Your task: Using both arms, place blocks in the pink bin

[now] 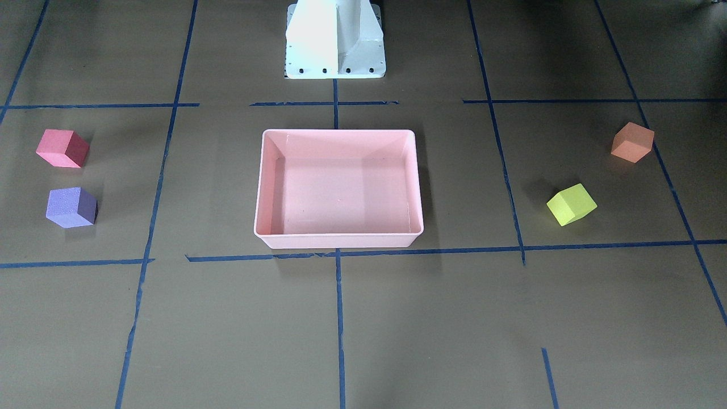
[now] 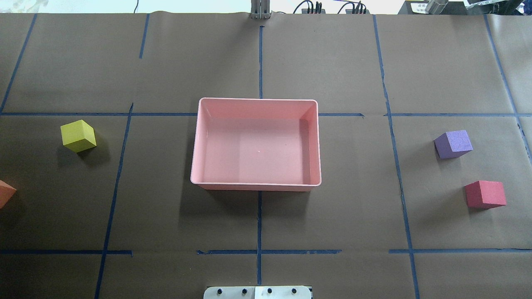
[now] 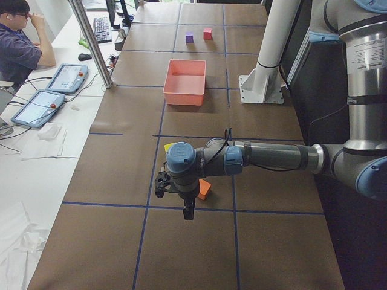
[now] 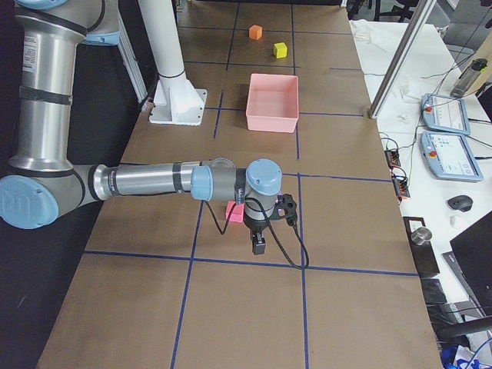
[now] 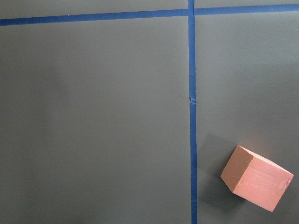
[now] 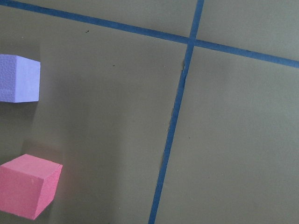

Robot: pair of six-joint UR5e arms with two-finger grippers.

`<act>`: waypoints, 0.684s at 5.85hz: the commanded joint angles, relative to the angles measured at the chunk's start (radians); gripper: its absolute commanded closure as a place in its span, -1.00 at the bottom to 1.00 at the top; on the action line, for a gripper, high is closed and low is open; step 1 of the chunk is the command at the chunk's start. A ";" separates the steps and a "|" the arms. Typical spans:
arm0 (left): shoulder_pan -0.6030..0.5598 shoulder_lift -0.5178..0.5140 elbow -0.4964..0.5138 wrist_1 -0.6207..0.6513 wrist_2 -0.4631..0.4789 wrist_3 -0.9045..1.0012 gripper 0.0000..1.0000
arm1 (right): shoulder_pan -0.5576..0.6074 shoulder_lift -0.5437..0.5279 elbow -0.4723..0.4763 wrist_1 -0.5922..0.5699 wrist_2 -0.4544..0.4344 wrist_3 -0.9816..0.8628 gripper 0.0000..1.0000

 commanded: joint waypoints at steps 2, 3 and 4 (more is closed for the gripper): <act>0.001 0.000 0.001 -0.002 -0.002 0.002 -1.00 | -0.005 0.002 0.007 0.096 0.009 0.011 -1.00; 0.001 0.000 0.001 0.000 -0.002 0.002 -1.00 | -0.085 0.021 0.007 0.142 0.033 0.150 -1.00; 0.001 0.000 0.005 -0.002 -0.003 0.002 -1.00 | -0.191 0.064 0.005 0.254 0.032 0.366 -1.00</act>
